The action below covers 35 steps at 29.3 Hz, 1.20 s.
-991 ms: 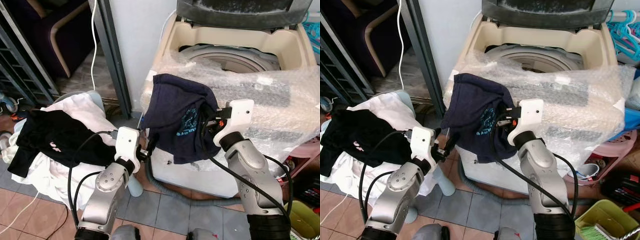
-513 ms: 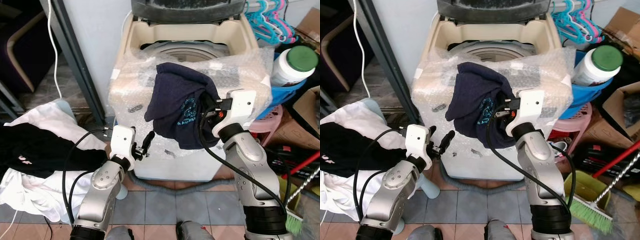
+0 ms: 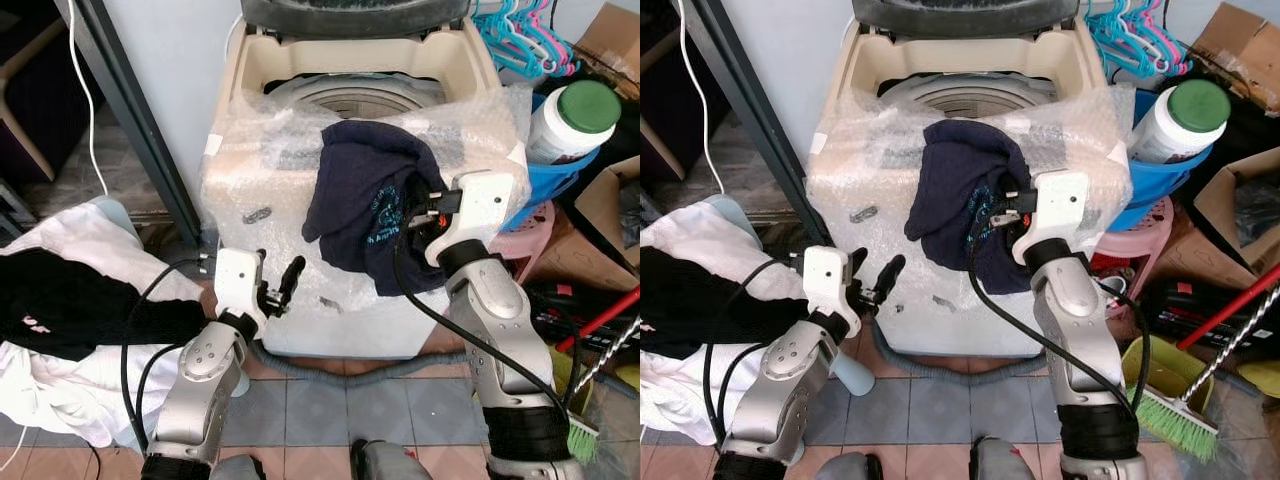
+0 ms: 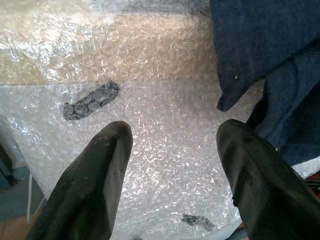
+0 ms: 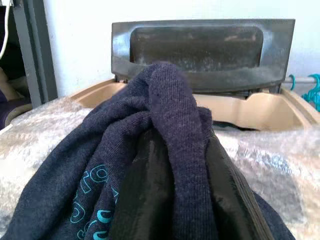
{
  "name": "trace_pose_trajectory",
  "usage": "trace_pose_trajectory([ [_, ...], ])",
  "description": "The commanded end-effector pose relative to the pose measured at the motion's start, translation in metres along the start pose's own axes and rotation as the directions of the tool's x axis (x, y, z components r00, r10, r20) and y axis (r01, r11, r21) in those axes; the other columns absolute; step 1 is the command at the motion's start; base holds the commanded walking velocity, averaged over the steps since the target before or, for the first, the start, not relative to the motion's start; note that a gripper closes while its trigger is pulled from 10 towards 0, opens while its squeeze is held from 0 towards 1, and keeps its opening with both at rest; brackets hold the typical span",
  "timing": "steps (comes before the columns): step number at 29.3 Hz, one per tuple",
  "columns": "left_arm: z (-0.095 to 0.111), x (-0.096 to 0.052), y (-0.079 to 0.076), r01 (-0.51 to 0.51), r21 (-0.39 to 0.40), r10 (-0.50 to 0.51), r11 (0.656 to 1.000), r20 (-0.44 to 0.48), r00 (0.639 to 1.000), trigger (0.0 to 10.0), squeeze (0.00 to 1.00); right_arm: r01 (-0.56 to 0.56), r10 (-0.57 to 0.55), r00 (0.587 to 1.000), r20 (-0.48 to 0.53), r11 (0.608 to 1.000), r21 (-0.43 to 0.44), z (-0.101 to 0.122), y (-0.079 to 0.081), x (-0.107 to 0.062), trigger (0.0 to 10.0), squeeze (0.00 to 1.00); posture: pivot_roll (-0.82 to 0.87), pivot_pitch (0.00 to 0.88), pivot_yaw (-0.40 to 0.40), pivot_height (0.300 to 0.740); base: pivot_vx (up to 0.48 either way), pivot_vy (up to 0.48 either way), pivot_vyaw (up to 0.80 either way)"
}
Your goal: Clothes washing
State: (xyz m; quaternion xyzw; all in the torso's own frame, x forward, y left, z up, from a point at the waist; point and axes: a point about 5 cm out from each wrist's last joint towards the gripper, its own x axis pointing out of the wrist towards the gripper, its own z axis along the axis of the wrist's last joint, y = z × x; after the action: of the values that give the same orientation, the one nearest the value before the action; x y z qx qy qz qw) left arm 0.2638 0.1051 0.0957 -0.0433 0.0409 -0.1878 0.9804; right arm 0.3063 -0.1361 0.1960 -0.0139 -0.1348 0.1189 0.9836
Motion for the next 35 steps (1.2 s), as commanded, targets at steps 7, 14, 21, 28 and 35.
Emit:
trace_pose_trajectory([
  [7, 0.003, 0.0, -0.002, 0.021, 0.001, -0.021, 1.0, 0.011, 1.0, 10.0, 0.0, -0.017, 0.026, 0.994, 0.108, 0.997, -0.077, 0.023, -0.007, 0.022, 10.0, 0.0, -0.06, 0.072, 0.064, 0.74, 0.421, 0.0, 0.0],
  [14, 0.001, -0.002, 0.0, 0.014, 0.002, -0.014, 1.0, 0.003, 1.0, 10.0, 0.0, -0.058, 0.078, 0.984, 0.161, 0.991, -0.122, 0.038, -0.008, 0.045, 10.0, 0.0, -0.04, 0.074, 0.062, 0.74, 0.4, 0.0, 0.0],
  [21, 0.002, -0.003, 0.0, 0.003, -0.017, -0.003, 1.0, 0.006, 1.0, 10.0, 0.0, -0.009, 0.039, 0.976, 0.213, 0.99, -0.141, 0.071, -0.029, 0.085, 10.0, 0.0, -0.04, 0.077, 0.059, 0.74, 0.319, 0.0, 0.0],
  [28, 0.0, -0.004, 0.001, -0.006, -0.025, 0.006, 1.0, -0.006, 1.0, 10.0, 0.0, 0.167, -0.148, 0.981, 0.122, 0.974, -0.154, 0.086, -0.064, 0.115, 10.0, 0.0, -0.02, 0.076, 0.051, 0.74, 0.0, 0.0, 0.0],
  [35, -0.001, -0.005, 0.001, -0.013, -0.022, 0.013, 1.0, -0.016, 1.0, 10.0, 0.0, 0.148, -0.183, 0.971, -0.151, 0.966, -0.213, 0.062, -0.079, 0.123, 10.0, 1.0, -0.02, 0.072, 0.041, 0.74, 0.0, 0.0, 0.0],
])
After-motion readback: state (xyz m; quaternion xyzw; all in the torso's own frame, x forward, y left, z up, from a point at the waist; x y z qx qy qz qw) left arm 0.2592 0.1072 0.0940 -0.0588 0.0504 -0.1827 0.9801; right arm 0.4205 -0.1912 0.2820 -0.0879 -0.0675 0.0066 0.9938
